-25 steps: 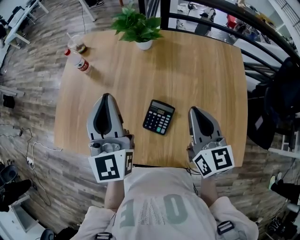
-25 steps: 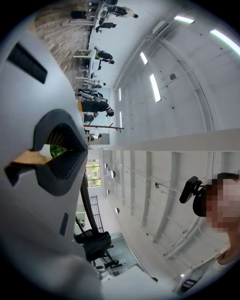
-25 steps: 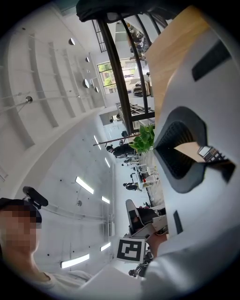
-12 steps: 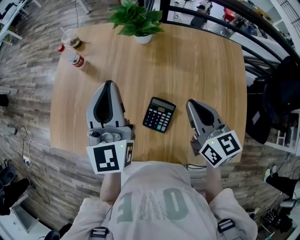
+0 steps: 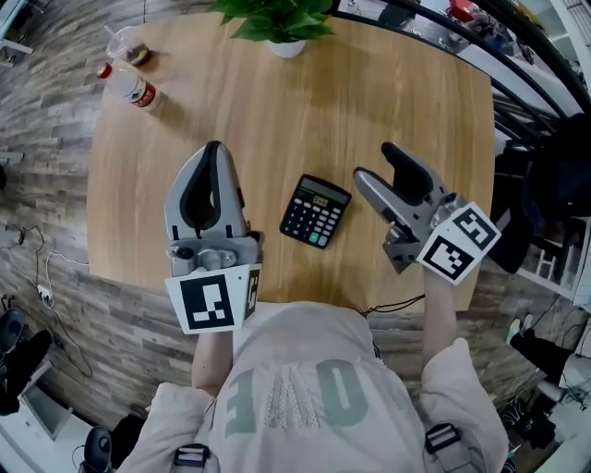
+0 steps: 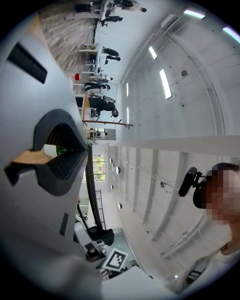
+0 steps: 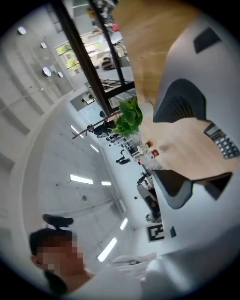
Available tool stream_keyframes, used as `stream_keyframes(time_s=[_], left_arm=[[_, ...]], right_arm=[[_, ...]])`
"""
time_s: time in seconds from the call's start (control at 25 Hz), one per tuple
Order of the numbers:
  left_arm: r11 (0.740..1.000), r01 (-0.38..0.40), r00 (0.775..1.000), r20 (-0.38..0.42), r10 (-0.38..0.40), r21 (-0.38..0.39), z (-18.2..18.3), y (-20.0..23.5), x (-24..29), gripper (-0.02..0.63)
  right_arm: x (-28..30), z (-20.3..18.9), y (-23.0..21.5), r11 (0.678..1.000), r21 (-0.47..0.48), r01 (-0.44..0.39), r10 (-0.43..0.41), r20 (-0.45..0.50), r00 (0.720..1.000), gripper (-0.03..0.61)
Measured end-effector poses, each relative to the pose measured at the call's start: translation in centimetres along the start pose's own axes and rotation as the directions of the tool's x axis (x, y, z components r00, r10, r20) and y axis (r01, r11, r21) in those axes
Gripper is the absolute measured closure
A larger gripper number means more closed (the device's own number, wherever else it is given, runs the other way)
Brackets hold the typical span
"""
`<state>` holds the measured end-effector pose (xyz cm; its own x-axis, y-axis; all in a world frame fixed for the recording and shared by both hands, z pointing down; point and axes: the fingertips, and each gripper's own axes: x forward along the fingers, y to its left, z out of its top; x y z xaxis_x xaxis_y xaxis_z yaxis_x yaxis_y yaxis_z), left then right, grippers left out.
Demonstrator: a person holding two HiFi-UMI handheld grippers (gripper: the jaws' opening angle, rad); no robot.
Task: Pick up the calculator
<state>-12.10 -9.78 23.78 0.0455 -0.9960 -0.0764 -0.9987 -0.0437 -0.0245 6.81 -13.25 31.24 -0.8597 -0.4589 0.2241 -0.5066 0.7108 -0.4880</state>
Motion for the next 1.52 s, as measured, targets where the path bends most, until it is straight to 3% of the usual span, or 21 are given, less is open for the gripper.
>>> stream_keyframes(time_s=[0.12, 0.24, 0.36, 0.56, 0.84, 0.96, 1.28, 1.52], left_arm=[[1.0, 0.018, 1.0, 0.005, -0.018, -0.016, -0.5, 0.0, 0.5, 0.604], [0.999, 0.043, 0.999, 0.011, -0.043, -0.013, -1.2, -0.5, 0.9, 0.604], [0.999, 0.046, 0.997, -0.06, -0.047, -0.006, -3.9, -0.8, 1.3, 0.604], [0.999, 0.039, 0.991, -0.125, -0.041, -0.021, -6.9, -0.8, 1.8, 0.604], [0.999, 0.019, 0.987, -0.158, -0.026, -0.047, -8.4, 0.4, 3.2, 0.604], [0.998, 0.009, 0.983, -0.184, -0.021, -0.067, -9.3, 0.8, 3.6, 0.604], [0.992, -0.006, 0.975, -0.219, -0.022, -0.125, -12.0, 0.4, 4.2, 0.604], [0.986, 0.003, 0.972, -0.231, -0.042, -0.165, -13.0, -0.2, 4.5, 0.604]], right_arm=[[1.9, 0.8, -1.3, 0.973, 0.185, -0.141, 0.144, -0.008, 0.989, 0.262], [4.0, -1.3, -2.6, 0.949, 0.228, -0.219, 0.264, -0.192, 0.945, 0.265], [5.6, -5.5, -3.6, 0.92, 0.294, -0.258, 0.361, -0.383, 0.851, 0.294], [7.0, -11.7, -5.0, 0.908, 0.344, -0.241, 0.41, -0.608, 0.679, 0.296], [6.7, -17.4, -4.1, 0.861, 0.445, -0.246, 0.508, -0.76, 0.404, 0.296], [6.3, -18.8, -4.1, 0.854, 0.462, -0.241, 0.518, -0.8, 0.302, 0.296], [5.3, -22.0, -4.3, 0.82, 0.534, -0.207, 0.563, -0.818, 0.118, 0.296], [3.9, -24.0, -2.9, 0.788, 0.57, -0.232, 0.581, -0.814, -0.027, 0.299]])
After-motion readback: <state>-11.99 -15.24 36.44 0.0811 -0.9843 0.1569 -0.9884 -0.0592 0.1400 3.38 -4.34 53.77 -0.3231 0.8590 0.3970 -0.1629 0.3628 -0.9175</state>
